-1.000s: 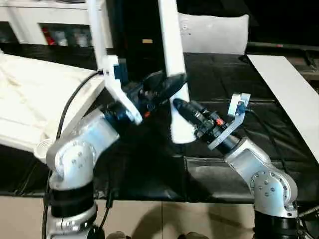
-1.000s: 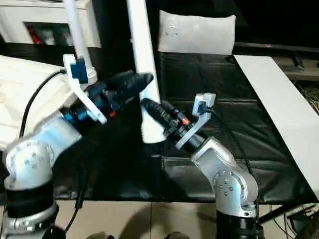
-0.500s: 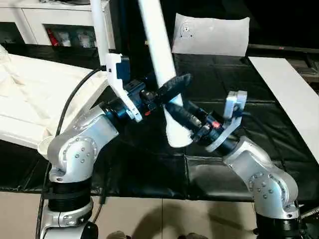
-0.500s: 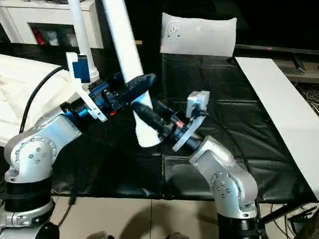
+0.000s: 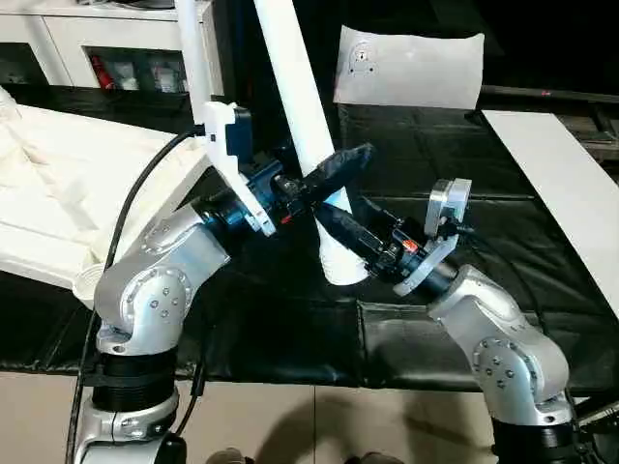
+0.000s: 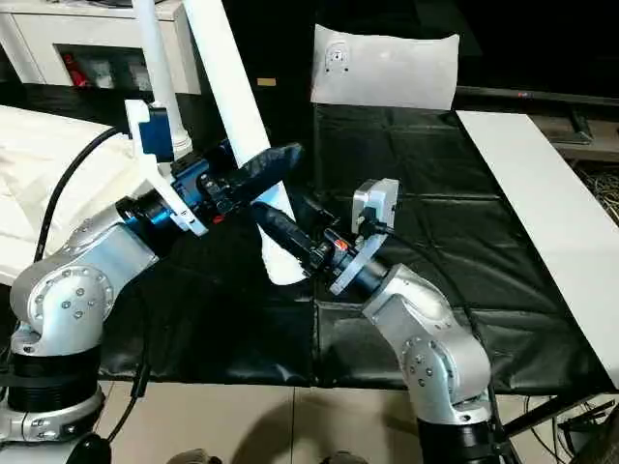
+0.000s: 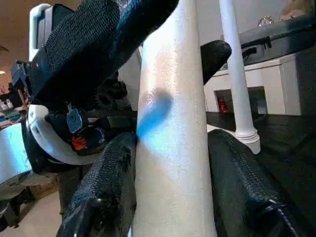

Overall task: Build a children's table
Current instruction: Pick table leg

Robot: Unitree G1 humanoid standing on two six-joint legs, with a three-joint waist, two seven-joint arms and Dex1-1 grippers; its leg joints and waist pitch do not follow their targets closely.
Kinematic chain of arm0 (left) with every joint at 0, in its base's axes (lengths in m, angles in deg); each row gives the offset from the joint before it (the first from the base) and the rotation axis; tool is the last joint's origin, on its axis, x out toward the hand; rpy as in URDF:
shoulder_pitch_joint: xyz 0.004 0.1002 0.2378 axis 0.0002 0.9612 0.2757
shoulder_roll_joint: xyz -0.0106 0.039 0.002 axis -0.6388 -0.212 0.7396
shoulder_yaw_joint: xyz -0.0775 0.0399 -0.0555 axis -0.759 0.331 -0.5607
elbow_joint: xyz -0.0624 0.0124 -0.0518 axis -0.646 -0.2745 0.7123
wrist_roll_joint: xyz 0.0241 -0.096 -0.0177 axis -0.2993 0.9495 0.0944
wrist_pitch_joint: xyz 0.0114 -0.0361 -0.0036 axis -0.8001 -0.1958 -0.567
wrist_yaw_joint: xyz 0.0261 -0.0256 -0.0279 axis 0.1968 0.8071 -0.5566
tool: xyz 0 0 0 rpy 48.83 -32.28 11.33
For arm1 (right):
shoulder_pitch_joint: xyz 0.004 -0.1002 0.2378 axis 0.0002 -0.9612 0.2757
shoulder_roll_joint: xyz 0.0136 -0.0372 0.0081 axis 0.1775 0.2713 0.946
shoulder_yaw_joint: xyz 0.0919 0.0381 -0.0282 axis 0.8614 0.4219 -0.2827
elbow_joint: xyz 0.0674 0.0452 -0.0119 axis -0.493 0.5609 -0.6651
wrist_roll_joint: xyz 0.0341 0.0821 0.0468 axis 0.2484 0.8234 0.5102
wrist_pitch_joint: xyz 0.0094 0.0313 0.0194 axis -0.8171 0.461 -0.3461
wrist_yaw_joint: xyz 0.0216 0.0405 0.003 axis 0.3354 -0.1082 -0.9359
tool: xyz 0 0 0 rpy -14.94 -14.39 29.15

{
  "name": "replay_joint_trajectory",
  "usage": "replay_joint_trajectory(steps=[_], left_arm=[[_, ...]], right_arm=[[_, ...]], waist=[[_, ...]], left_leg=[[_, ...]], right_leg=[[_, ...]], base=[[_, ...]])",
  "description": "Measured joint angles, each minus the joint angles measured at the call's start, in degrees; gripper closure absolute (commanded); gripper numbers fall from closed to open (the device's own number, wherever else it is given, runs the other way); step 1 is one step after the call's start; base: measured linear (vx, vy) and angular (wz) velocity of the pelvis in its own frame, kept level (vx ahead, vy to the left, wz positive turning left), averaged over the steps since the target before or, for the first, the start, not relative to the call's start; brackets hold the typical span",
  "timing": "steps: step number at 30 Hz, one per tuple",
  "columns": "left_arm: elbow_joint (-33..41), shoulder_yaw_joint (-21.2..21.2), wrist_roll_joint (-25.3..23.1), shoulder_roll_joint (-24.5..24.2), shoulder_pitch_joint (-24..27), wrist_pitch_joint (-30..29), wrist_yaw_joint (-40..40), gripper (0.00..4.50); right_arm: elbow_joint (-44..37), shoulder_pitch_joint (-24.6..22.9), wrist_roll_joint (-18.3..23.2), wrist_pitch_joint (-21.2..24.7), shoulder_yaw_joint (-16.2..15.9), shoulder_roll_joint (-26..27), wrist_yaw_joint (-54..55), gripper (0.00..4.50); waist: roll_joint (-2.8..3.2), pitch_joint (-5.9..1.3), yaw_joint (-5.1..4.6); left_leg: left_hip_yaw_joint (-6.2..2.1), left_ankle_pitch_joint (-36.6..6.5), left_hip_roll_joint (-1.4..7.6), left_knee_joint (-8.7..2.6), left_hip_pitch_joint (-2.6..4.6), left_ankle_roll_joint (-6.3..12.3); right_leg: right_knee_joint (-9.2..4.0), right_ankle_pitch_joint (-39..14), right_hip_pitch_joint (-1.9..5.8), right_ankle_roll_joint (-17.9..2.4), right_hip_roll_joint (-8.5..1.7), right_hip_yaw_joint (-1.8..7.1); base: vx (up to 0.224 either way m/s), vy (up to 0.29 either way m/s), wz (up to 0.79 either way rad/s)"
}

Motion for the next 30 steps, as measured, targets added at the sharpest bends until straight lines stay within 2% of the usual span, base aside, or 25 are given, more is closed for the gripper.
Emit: replay_joint_trajectory(steps=[6,9,12,13,15,18,20,24,30], left_arm=[[-1.7,0.2,-1.7,-2.7,-0.1,2.9,3.6,0.41],[-3.5,-1.2,-0.7,-3.5,-1.1,2.4,4.4,0.82],[-5.1,-3.0,1.1,-4.3,-2.1,1.4,4.8,0.89],[-5.9,-3.2,1.3,-4.4,-2.3,1.2,4.8,1.07],[-7.2,-3.2,1.3,-4.8,-2.9,1.2,5.2,1.29],[-7.8,-3.1,1.3,-5.1,-3.5,1.3,6.1,1.35],[-7.9,-3.0,1.1,-5.1,-3.6,1.5,6.3,1.66],[-8.7,-2.8,1.2,-5.2,-3.9,1.6,7.3,1.97],[-11.1,-3.4,4.3,-4.3,-6.1,-2.2,5.4,2.36]], right_arm=[[0.1,0.0,-0.5,-0.7,-0.5,-0.2,-0.3,2.64],[0.6,0.0,-0.5,-0.7,-0.6,-0.4,-0.3,2.64],[0.8,-0.1,-0.5,-0.9,-0.8,-0.7,-0.8,2.64],[0.8,-0.1,-0.6,-1.1,-0.8,-0.8,-0.8,2.64],[1.0,-0.1,-0.7,-1.4,-0.9,-0.9,-0.8,2.64],[1.2,-0.1,-1.2,-1.6,-0.9,-1.0,-0.8,2.64],[1.2,-0.1,-1.2,-1.7,-0.9,-1.0,-0.8,2.64],[1.3,-0.1,-1.7,-1.9,-1.1,-1.2,-0.8,2.64],[2.4,-0.1,-2.3,-2.6,-1.5,-1.1,-0.6,2.64]], waist=[[0.04,-0.01,-0.1],[0.06,-0.02,-0.11],[0.1,-0.03,-0.11],[0.16,-0.04,-0.05],[0.19,-0.04,0.0],[0.27,-0.04,0.02],[0.3,-0.04,0.02],[0.37,-0.03,0.06],[0.45,-0.04,0.26]], left_leg=[[0.0,0.0,0.04,0.0,0.03,-0.05],[0.0,0.1,0.04,0.0,0.06,-0.11],[0.0,0.1,0.05,0.0,0.06,-0.12],[0.0,0.1,0.05,0.01,0.07,-0.11],[0.0,0.1,0.06,0.01,0.08,-0.12],[0.0,0.1,0.06,0.01,0.07,-0.12],[0.01,0.1,0.08,0.0,0.06,-0.12],[0.01,0.1,0.09,0.01,0.07,-0.13],[0.05,0.1,0.1,0.01,0.08,-0.16]], right_leg=[[0.01,0.0,0.0,0.0,0.03,-0.01],[0.03,0.0,0.0,-0.1,0.03,-0.02],[0.04,0.1,0.0,-0.1,0.03,-0.02],[0.04,0.1,0.0,-0.1,0.03,-0.03],[0.04,0.1,0.0,-0.1,0.03,-0.03],[0.04,0.1,0.0,-0.1,0.03,-0.04],[0.04,0.1,0.0,-0.1,0.04,-0.04],[0.06,0.1,0.0,-0.2,0.05,-0.05],[0.09,0.1,0.0,-0.2,0.05,-0.03]], base=[[0.0,0.0,0.0],[0.0,0.0,0.0],[0.0,0.0,0.0],[0.0,0.0,0.0],[0.0,0.0,0.0],[0.0,0.0,0.0],[0.0,0.0,0.0],[0.0,0.0,0.0],[0.0,0.0,0.0]])
